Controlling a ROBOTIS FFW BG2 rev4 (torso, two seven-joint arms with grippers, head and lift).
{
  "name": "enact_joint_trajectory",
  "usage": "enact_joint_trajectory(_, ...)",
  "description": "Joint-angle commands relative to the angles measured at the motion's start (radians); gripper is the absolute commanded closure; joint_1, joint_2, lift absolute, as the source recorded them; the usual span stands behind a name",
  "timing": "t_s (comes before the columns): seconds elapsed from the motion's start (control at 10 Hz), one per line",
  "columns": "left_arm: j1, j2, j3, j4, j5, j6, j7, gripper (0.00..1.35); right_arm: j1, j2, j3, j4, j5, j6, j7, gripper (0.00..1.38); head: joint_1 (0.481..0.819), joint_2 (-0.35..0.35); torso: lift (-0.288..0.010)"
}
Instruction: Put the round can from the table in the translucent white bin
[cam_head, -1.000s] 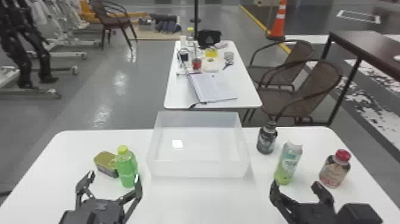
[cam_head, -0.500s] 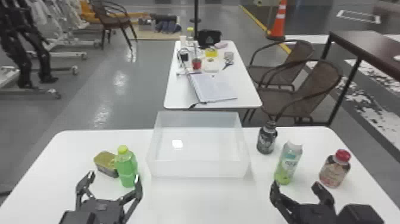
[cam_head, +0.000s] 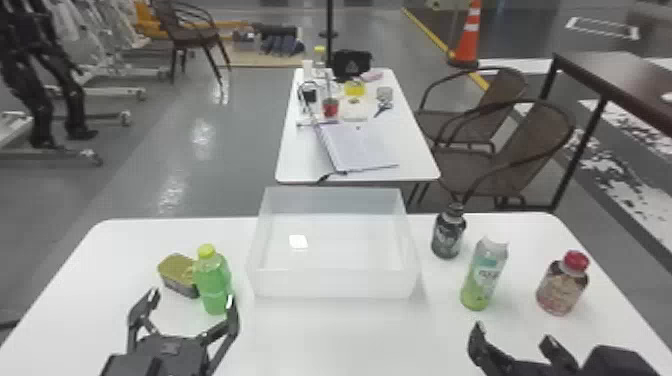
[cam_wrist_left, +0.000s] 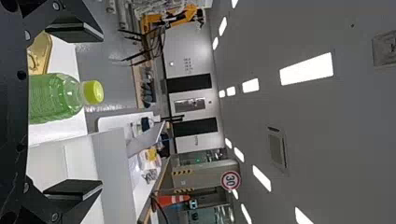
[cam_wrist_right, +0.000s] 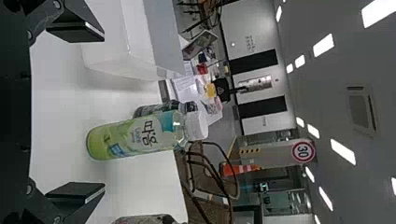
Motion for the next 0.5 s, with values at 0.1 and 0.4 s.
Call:
enact_joint_trajectory(0.1,0.002,-0.003,0.002,0.000,0.000,0.001,0.000,0.19,0.058,0.000,-0.014,-0.041,-0.070,0.098,-0.021,0.16,0.549,0.000,-0.100)
enact_joint_trajectory(0.4,0.004,-0.003,0.005,0.000,0.000,0.001,0.002,0.19,0.102,0.000,-0.031,-0.086,-0.134,0.224,-0.073,0.16,0.549,0.000,-0.100)
